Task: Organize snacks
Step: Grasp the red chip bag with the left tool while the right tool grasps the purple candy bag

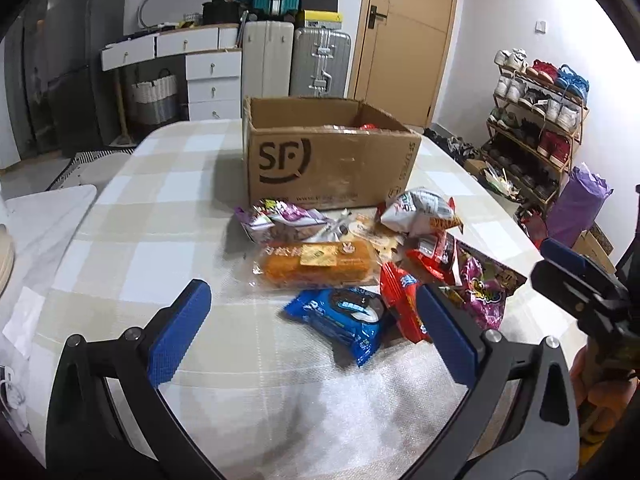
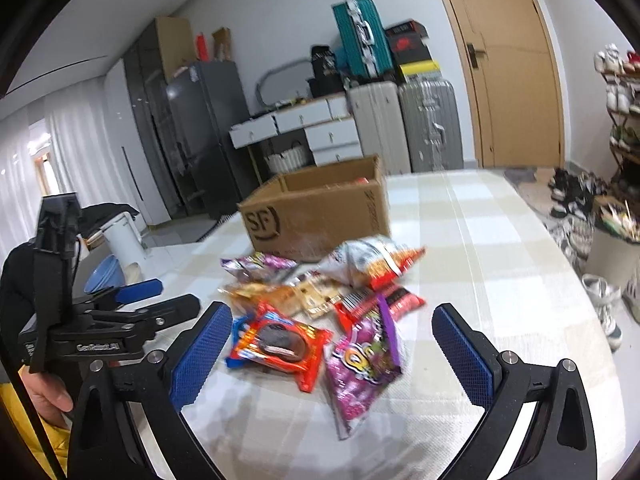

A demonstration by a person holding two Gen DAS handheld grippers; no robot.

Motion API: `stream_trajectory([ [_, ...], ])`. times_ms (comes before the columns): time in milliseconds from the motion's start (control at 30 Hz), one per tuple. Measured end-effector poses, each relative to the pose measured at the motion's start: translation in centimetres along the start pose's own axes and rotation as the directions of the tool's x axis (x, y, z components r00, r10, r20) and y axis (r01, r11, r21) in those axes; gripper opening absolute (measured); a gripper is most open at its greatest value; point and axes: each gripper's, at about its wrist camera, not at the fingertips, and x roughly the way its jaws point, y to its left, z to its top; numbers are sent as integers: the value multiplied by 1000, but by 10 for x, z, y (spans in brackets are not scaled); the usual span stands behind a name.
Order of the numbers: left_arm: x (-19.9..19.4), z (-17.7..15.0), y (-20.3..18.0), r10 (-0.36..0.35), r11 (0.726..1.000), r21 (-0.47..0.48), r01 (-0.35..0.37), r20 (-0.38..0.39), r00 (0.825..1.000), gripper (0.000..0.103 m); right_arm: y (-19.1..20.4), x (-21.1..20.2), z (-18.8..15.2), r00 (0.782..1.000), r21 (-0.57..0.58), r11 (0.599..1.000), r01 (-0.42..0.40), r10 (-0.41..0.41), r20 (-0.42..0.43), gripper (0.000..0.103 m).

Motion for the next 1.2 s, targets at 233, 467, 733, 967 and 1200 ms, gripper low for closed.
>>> stream_trajectory([
  [233,26,-1,-11,-56,998,10,57,-52,997,102,-28,35,-10,991,97,995,-10,23,-130,81],
  [467,42,-1,-25,-97,994,37,100,-79,992,102,-43,64,-22,970,165,986,-16,55,-236,66],
  [733,54,-1,-35,-128,989,52,135,-117,985,102,-34,67,-27,964,137,988,-70,102,-245,34],
  [967,57,0,-36,-132,990,43,138,-123,984,102,-40,61,-26,967,185,978,-95,134,-215,27],
  [1200,51,3,-31,-148,989,-5,149,-114,982,101,-45,48,-26,973,205,973,-106,144,-180,27],
])
